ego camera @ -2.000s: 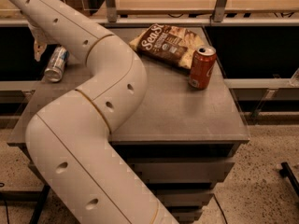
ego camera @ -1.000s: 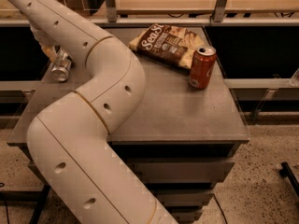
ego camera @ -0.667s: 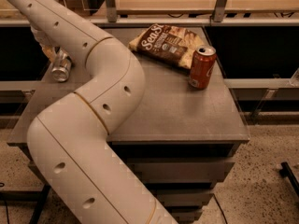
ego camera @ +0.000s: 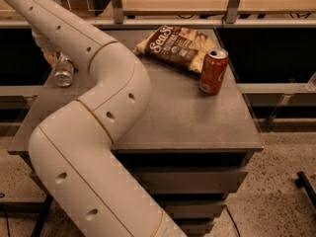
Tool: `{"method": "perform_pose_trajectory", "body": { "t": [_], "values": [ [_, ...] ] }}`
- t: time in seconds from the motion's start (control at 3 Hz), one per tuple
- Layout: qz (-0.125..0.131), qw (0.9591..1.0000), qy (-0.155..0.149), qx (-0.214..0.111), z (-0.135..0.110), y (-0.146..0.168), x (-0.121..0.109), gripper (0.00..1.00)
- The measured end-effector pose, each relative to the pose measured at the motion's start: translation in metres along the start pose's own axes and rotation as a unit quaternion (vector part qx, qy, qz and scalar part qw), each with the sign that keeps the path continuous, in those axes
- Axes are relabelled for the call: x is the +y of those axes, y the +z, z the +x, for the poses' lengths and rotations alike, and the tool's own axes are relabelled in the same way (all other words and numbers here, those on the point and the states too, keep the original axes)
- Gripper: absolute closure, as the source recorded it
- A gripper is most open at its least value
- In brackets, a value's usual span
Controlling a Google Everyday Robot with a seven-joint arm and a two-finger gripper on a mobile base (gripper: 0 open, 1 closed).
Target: Place redbull can upright
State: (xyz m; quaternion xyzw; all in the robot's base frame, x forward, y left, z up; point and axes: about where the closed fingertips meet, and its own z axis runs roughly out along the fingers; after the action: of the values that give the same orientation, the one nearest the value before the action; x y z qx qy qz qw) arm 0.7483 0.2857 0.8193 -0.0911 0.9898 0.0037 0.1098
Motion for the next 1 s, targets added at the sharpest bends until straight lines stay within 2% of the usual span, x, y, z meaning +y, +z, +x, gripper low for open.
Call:
{"method": "perform_pose_trajectory", "body": {
  "t": [0.33, 0.67, 1.0],
  "values": [
    [-0.001, 1.0000, 0.000, -0.001, 0.000, -0.001, 0.000, 0.86],
    [-0.040, 0.9988, -0.026, -0.011, -0.005, -0.019, -0.009, 1.00],
    [-0.073, 0.9956, -0.052, -0.027, -0.008, -0.045, -0.026, 1.00]
  ]
}}
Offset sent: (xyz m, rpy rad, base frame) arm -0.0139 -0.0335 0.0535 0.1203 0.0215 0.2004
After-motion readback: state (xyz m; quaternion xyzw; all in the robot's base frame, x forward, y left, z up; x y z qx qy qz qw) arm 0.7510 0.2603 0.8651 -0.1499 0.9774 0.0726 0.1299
